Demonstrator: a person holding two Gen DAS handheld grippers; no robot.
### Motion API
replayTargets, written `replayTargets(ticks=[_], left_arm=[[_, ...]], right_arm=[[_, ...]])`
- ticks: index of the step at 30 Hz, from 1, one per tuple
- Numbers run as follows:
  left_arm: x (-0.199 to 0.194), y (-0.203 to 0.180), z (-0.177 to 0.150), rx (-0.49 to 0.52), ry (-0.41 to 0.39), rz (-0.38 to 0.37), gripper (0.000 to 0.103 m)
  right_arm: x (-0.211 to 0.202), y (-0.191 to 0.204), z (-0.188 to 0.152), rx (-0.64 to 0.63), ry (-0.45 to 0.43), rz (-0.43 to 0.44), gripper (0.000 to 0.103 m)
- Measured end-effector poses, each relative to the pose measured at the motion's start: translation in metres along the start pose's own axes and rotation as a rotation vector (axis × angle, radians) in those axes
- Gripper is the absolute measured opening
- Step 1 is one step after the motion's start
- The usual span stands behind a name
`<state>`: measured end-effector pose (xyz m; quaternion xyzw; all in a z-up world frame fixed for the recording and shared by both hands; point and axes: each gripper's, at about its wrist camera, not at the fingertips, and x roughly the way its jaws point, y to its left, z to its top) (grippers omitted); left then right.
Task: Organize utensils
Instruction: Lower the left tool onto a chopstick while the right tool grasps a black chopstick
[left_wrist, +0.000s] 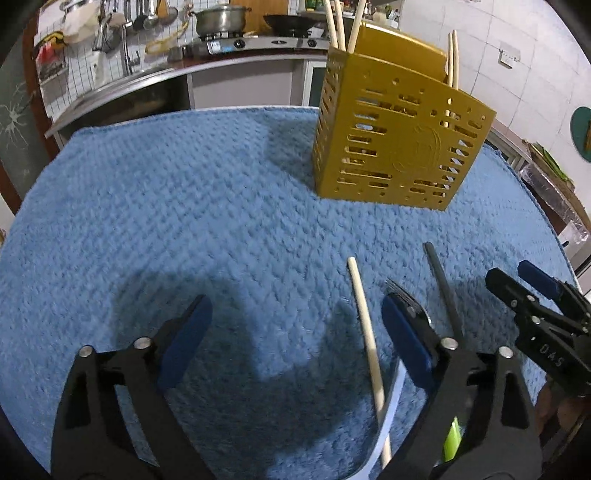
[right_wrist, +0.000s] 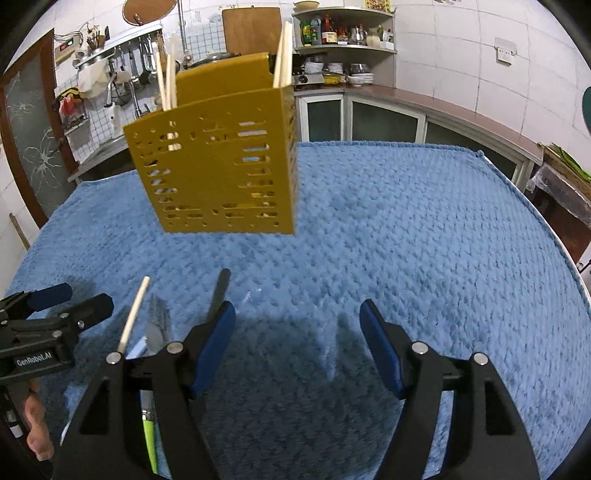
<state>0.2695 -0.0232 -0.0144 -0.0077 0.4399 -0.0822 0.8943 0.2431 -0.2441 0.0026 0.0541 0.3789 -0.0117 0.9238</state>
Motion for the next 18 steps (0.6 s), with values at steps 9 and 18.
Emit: replayTargets(ticks=[9,18], left_arm=[[0.013,-0.015,0.002,0.002,0.066,-0.035,0.055],[0.023,-0.036,0.001,0.066,0.077,0.008,0.032]], right_arm=[[0.003,-0.005,0.0,0.017,0.017,-0.013,0.069],[0.005,-0.007,0.001,0.03,0.021,-0.013,0.069]])
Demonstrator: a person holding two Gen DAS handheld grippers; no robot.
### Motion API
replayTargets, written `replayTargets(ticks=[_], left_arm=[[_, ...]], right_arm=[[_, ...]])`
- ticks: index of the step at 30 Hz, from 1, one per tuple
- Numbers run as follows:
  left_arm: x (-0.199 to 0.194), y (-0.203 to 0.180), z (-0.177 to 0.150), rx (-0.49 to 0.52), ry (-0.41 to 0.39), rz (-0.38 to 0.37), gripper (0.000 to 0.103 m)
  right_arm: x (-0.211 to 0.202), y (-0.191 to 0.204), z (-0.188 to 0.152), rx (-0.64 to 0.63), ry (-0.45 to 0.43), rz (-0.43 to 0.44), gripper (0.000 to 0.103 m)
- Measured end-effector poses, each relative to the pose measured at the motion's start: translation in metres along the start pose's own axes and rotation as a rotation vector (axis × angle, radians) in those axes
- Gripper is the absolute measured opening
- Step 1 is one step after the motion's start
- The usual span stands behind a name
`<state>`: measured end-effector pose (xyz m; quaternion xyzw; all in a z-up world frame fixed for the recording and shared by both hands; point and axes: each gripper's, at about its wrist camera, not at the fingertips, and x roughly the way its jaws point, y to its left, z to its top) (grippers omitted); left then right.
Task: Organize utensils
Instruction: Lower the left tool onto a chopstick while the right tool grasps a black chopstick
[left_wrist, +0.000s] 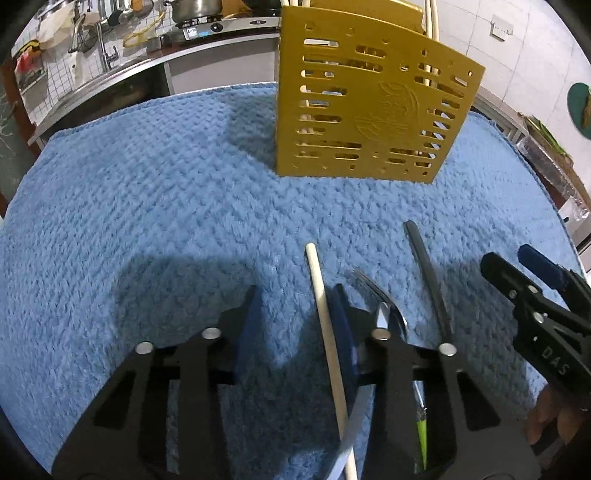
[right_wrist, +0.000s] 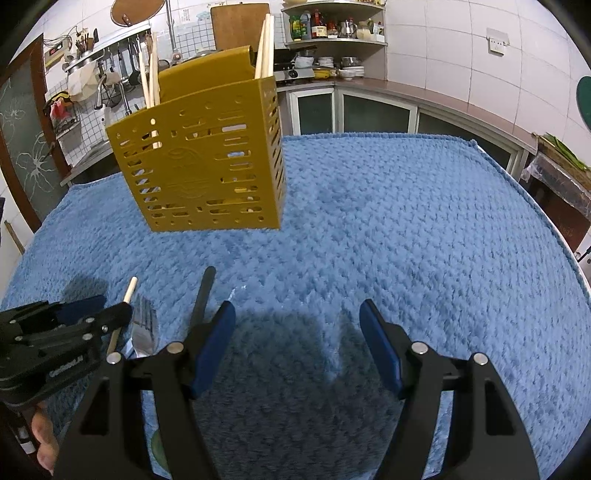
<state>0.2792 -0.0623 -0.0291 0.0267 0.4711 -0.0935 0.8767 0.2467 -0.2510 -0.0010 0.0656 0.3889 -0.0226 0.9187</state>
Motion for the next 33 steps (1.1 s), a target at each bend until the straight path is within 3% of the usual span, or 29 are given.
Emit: replayTargets(ticks=[7,16,24,31,33], left_arm=[[0.001,0.003,0.007,0.007,-0.004,-0.024,0.006],[-0.002,0.025,0.014,-0.009,-0.011,-0.025,0.007],[0.001,0.043,0.02,-0.009,-0.002,-0.003,0.007],[0.006,0.047,0.018,-0.01,0.007,-0.009,0.007],[0.007,0.046,0.019,-0.011,0.009,-0.008,0.007]], right_arm=[[0.004,0.01,0.002,-0.007,0.012,0.018,0.068],[0.011,0.038,0.009,-0.052,0.033,0.027,0.066],[0.029,0.055,0.013,-0.046,0.109,0.042,0.047],[0.042,0.065,0.015,-0.055,0.148,0.01,0.042],[0.044,0.065,0.017,-0.05,0.15,-0.001,0.035]])
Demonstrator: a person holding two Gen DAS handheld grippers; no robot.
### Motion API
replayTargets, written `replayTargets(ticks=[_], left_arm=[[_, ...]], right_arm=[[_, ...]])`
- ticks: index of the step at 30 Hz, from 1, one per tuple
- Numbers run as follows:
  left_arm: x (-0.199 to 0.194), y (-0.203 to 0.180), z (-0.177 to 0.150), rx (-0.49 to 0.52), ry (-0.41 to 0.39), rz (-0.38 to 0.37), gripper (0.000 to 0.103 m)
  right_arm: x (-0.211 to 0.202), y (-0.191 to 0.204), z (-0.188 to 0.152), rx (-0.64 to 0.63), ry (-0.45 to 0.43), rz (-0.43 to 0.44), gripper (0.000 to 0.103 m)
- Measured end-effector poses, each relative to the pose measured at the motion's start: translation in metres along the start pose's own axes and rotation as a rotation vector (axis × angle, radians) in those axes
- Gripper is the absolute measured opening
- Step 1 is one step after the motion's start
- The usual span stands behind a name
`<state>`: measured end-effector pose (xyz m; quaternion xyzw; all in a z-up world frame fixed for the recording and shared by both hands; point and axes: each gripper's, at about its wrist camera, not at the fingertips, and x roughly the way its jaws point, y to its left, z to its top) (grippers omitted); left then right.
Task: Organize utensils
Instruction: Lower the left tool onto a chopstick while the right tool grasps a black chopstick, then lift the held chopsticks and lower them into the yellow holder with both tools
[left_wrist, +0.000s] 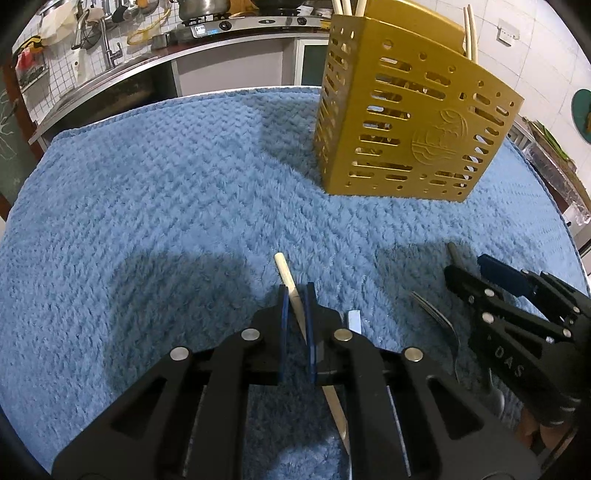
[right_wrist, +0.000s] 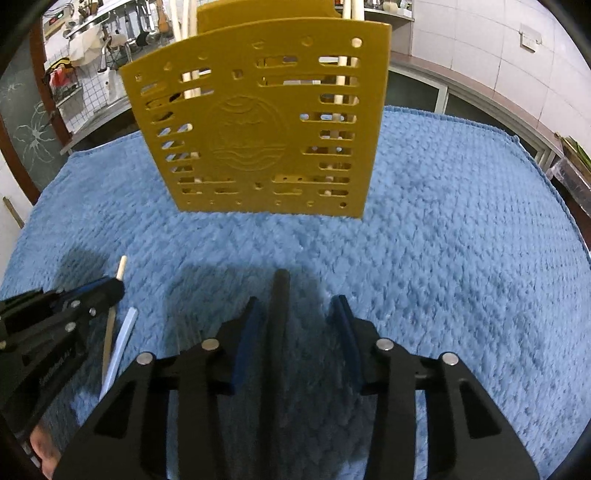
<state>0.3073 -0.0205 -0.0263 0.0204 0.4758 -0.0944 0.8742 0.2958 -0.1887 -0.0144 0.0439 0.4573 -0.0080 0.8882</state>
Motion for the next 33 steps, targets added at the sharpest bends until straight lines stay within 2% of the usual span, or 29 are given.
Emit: replayTargets(ticks=[1,2,3,5,12,17,27,33], left_arm=[[0.001,0.001,0.001,0.0,0.001,0.001,0.007],[0.001,0.0,0.001,-0.001,0.001,0.001,0.007],[0.001,0.0,0.001,-0.001,0.0,0.001,0.007],[0.001,-0.001,0.002,0.002,-0.001,0.008,0.007],[-0.007,-0.006,0.002,0.0,-0.026,0.002,0.007],[-0.024,-0.011,0.005,-0.001,-0.071,-0.013,0.006],[-0.074,-0.027,0.012,0.057,-0.227,-0.029,0.006],[-0.101,-0.032,0.015,0.078,-0.308,-0.041,0.005]], right_arm=[[0.0,0.0,0.001,0.002,-0.001,-0.007,0.03],[0.0,-0.001,0.002,0.002,-0.002,-0.011,0.018],[0.0,-0.003,0.002,0.005,-0.001,-0.007,0.012],[-0.002,-0.01,0.003,0.023,0.004,0.025,0.01],[-0.019,-0.027,0.002,0.052,-0.037,0.086,0.009],[-0.037,-0.048,0.005,0.088,-0.073,0.149,0.009],[-0.071,-0.07,0.006,0.103,-0.152,0.212,0.009],[-0.103,-0.072,0.004,0.075,-0.276,0.245,0.009]])
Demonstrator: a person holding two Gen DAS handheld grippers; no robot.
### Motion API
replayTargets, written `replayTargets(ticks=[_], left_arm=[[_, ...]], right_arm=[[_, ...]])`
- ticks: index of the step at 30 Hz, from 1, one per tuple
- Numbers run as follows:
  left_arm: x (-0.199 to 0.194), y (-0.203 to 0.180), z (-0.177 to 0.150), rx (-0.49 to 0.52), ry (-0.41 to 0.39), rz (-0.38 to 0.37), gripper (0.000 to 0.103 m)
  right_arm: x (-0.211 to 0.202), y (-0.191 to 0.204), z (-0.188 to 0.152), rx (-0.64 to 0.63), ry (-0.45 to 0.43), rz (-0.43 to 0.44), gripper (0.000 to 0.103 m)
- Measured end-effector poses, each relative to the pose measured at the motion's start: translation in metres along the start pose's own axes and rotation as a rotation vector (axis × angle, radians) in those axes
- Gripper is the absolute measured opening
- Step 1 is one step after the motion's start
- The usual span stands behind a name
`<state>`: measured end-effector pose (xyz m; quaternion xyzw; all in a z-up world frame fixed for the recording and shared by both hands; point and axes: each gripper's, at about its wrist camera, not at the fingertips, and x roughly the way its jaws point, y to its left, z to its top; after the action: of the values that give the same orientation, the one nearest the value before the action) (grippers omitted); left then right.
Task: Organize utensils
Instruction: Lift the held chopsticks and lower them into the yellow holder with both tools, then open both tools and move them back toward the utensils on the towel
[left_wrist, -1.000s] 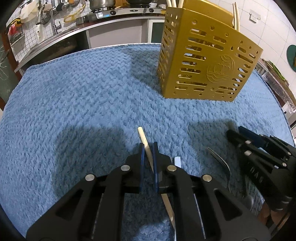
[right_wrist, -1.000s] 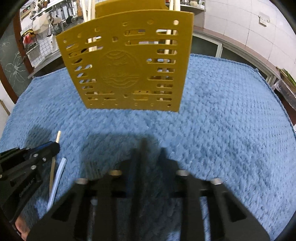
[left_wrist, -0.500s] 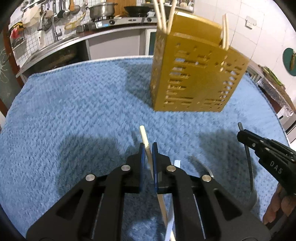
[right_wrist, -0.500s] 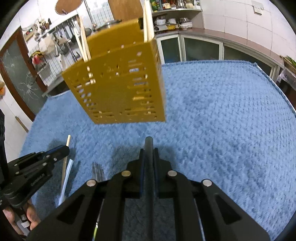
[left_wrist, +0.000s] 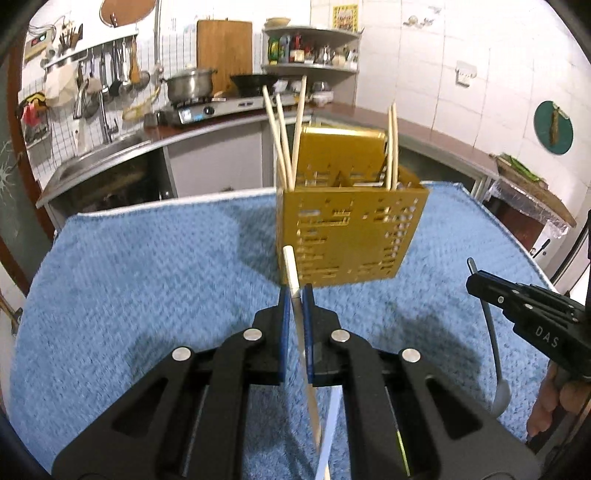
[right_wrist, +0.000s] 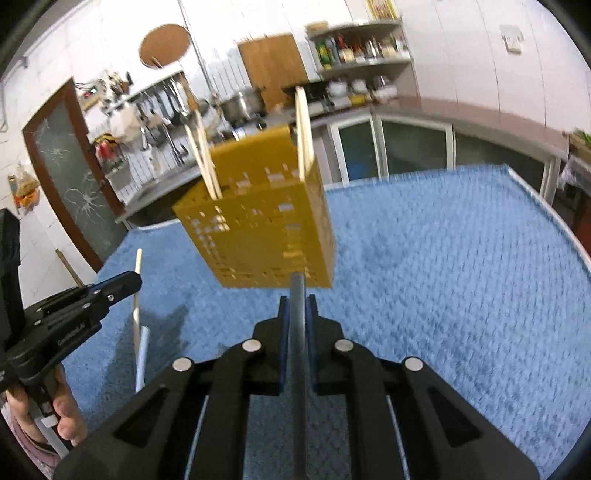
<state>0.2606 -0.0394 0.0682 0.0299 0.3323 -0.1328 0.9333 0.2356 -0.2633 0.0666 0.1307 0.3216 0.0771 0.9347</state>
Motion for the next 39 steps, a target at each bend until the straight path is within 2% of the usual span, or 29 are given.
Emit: replayTargets(ticks=[4,9,20,23,26,30,33,34,39], left_arm=[[-0.013,-0.002,0.004,0.019,-0.038,0.002,0.005],[-0.023,-0.001,0.008,0.025,-0.063,-0.004,0.005],[-0.047,0.008,0.025,0.009,-0.131,-0.019,0.004],[-0.054,0.007,0.032,0.009,-0.156,-0.025,0.004],[-0.056,0.006,0.036,0.011,-0.17,-0.03,0.004],[-0.049,0.008,0.034,0.004,-0.159,-0.032,0.004],[-0.043,0.014,0.034,-0.003,-0.156,-0.023,0.004],[-0.04,0.017,0.035,-0.012,-0.149,-0.023,0.003],[-0.028,0.024,0.037,-0.029,-0.132,-0.024,0.0]], right_arm=[[-0.018,0.002,0.003,-0.003,-0.077,0.026,0.009],[-0.032,0.003,0.005,0.008,-0.119,0.046,0.009],[-0.038,0.011,0.009,-0.01,-0.146,0.04,0.009],[-0.043,0.017,0.013,-0.042,-0.178,0.023,0.0],[-0.047,0.026,0.017,-0.098,-0.208,0.002,0.0],[-0.039,0.025,0.021,-0.106,-0.168,-0.008,0.0],[-0.02,0.015,0.021,-0.093,-0.101,-0.022,0.0],[-0.007,0.01,0.019,-0.084,-0.05,-0.032,0.0],[0.031,0.0,0.008,-0.059,0.05,-0.067,0.001]])
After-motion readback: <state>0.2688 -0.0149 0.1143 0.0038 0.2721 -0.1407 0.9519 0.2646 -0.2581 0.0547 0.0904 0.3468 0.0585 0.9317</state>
